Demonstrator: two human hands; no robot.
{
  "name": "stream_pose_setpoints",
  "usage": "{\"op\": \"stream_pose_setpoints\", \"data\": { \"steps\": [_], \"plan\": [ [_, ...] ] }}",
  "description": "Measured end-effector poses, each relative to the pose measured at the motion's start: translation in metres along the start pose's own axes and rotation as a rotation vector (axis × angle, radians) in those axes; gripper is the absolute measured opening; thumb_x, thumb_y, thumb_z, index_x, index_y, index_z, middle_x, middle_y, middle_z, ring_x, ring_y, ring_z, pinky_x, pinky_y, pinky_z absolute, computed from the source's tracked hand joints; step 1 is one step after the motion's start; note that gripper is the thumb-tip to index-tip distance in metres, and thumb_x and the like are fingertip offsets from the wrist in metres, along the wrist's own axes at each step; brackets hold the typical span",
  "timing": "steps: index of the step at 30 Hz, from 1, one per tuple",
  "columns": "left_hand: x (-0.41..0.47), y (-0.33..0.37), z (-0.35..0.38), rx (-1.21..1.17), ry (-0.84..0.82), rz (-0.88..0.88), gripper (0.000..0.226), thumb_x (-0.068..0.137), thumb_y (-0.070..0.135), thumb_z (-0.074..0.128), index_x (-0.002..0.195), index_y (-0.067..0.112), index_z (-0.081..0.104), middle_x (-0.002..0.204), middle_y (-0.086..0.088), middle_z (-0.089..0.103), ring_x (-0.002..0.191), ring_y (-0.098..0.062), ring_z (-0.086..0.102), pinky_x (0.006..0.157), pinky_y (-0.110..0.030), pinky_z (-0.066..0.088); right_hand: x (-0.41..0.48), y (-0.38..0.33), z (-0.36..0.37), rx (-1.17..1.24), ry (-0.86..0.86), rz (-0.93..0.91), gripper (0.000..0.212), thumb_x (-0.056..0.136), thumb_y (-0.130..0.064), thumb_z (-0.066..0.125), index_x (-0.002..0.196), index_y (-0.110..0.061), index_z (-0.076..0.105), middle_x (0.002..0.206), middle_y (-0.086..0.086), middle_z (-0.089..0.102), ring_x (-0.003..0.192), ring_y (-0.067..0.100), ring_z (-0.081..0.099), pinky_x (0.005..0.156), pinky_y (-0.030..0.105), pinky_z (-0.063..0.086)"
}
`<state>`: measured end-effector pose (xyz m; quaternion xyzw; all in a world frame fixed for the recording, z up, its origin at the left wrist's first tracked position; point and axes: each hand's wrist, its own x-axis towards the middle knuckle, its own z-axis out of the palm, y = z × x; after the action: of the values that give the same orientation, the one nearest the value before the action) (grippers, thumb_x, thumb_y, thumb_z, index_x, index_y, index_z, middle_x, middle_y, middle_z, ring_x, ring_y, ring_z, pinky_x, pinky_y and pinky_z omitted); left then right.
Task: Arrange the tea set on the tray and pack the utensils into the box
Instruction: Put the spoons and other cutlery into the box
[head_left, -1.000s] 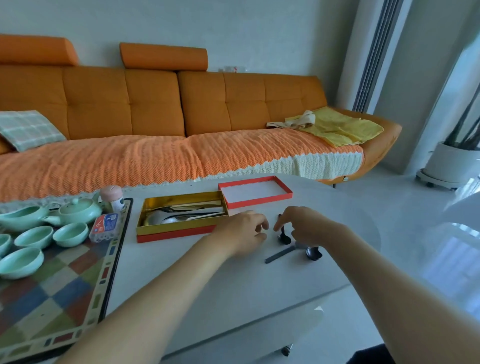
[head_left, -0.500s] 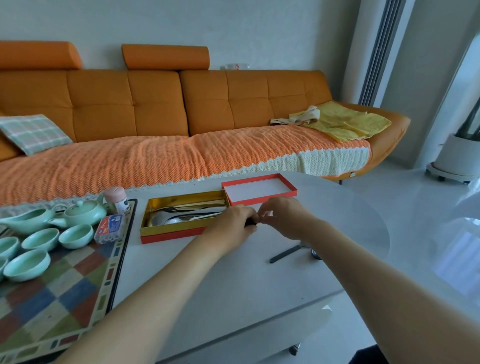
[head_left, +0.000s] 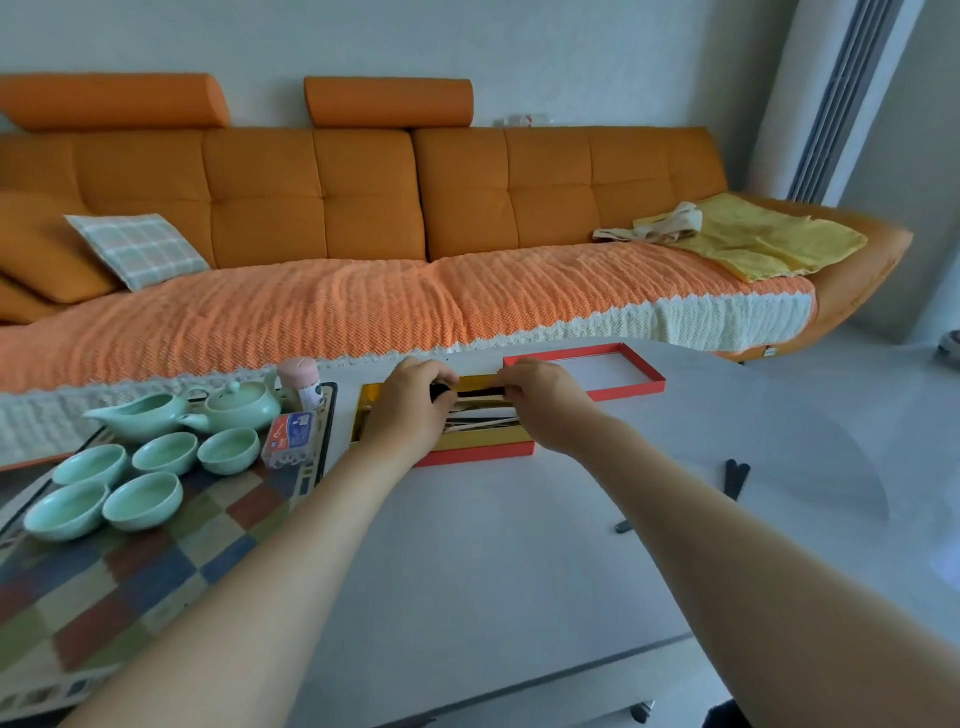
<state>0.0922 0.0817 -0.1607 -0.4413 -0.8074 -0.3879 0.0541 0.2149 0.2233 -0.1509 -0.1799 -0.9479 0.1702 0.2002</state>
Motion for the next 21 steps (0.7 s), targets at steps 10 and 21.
{"op": "stream_pose_setpoints", "data": {
  "steps": [10,21],
  "plan": [
    [-0.004,-0.035,-0.006,0.461,-0.341,-0.035,0.046,0.103,0.049,0.026,0.136,0.029,0.051,0.147,0.004,0.046,0.134,-0.022,0.035,0.107,-0.044,0.026,0.024,-0.022,0.039,-0.174,-0.163,0.090,0.029,0.099,-0.021,0.042,0.091,-0.026,0.070,0.083,-0.001,0.065,0.084,0.023,0.058,0.076,0.036,0.045],
    [-0.012,0.033,0.014,0.361,-0.179,0.179,0.045,0.101,0.043,0.044,0.140,0.022,0.045,0.135,0.001,0.048,0.125,-0.021,0.037,0.103,-0.035,0.033,-0.018,0.007,-0.018,-0.063,-0.034,0.002,0.033,0.095,-0.010,0.051,0.112,-0.029,0.071,0.108,-0.007,0.061,0.098,0.014,0.055,0.088,0.031,0.049]
  ]
}}
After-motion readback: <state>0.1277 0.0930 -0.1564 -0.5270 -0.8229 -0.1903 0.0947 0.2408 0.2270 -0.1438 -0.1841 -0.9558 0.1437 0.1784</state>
